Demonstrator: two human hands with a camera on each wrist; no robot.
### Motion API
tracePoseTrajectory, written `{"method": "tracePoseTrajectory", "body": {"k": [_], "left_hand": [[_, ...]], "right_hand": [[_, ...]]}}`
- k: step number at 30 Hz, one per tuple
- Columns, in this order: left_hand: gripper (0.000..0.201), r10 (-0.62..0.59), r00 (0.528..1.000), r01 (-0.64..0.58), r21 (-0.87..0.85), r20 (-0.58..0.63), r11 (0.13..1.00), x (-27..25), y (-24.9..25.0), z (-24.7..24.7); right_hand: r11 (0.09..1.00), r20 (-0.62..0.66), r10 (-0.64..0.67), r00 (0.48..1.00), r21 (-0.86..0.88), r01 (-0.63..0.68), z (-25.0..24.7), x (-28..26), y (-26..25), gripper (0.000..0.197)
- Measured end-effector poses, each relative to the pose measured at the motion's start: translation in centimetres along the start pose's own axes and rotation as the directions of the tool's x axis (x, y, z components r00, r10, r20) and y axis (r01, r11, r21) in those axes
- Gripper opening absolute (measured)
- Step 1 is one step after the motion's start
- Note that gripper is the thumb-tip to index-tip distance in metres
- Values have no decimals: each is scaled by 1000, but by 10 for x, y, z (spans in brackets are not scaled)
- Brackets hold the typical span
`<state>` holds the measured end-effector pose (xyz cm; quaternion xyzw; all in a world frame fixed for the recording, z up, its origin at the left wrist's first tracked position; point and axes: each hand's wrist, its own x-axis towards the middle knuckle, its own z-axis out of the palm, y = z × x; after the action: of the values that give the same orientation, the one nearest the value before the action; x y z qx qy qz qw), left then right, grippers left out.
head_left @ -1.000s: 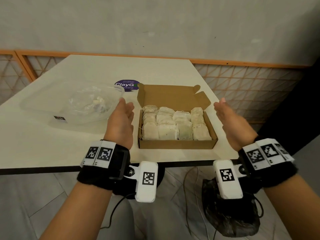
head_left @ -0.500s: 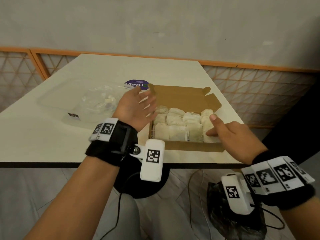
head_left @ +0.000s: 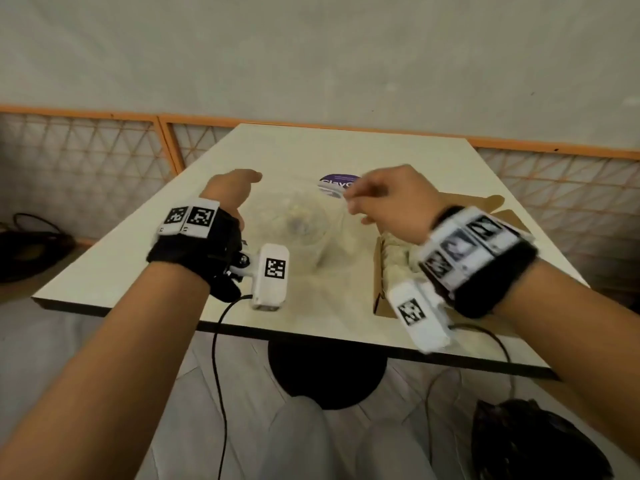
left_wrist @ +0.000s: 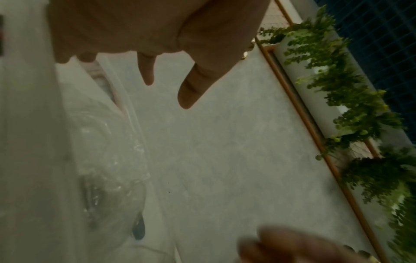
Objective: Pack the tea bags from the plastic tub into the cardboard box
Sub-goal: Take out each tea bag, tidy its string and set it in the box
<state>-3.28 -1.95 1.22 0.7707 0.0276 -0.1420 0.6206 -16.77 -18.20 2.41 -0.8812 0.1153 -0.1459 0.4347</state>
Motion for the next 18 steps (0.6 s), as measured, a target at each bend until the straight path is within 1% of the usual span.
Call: {"method": "tracePoseTrajectory", "body": {"k": [1,2,3,4,5,6,7,9,10,11,12,14,15,16,17,18], "left_hand": [[54,-15,1000,14,33,21,999,2,1,2],[55,-34,998,31,63,44,998,7,2,4],[54,-60,996,55,89,61,995,9,3,5],[49,-76,994,68,109,73,992,15,1,4],[41,-93,992,83,123,80,989,20,-1,4],[33,-105,991,91,145,88,985,25,-4,4],[28,-111,989,96,156,94,983,30,-6,4],[18,-110,988,89,185,107,979,34,-7,6],[18,-115,984,88,195,133,977,35,-6,8],[25,-128,977,92,202,173,975,33,-6,9],[37,-148,965,99,221,217,970,32,-5,10],[55,-147,958,81,260,245,962,33,-6,9],[57,-118,968,57,264,221,963,34,-6,8],[54,-76,980,28,249,184,968,37,-7,5],[49,-33,988,-2,227,153,974,38,-7,3],[45,-1,994,-22,204,113,979,42,-8,0]], "right_hand": [[999,20,-35,999,-26,35,13,16,-6,11],[994,49,-58,997,-90,63,24,31,-11,15],[976,77,-60,995,-204,74,34,42,-15,20],[937,101,-34,994,-344,67,43,52,-17,28],[881,119,18,993,-472,40,50,61,-17,37],[825,128,71,989,-565,14,55,68,-16,45],[783,134,111,985,-622,-3,60,73,-13,49],[719,157,154,976,-695,-1,66,82,-8,44],[704,162,163,973,-710,1,67,85,-6,39],[719,158,153,976,-695,0,68,86,-3,37],[769,147,141,979,-638,-16,66,88,1,39],[911,118,109,987,-410,-51,61,88,8,42],[954,83,72,994,-296,-45,57,87,11,38],[973,44,42,998,-228,-31,54,88,11,31],[974,29,13,999,-226,-6,51,87,12,24],[956,56,-15,998,-293,31,48,86,9,16]]}}
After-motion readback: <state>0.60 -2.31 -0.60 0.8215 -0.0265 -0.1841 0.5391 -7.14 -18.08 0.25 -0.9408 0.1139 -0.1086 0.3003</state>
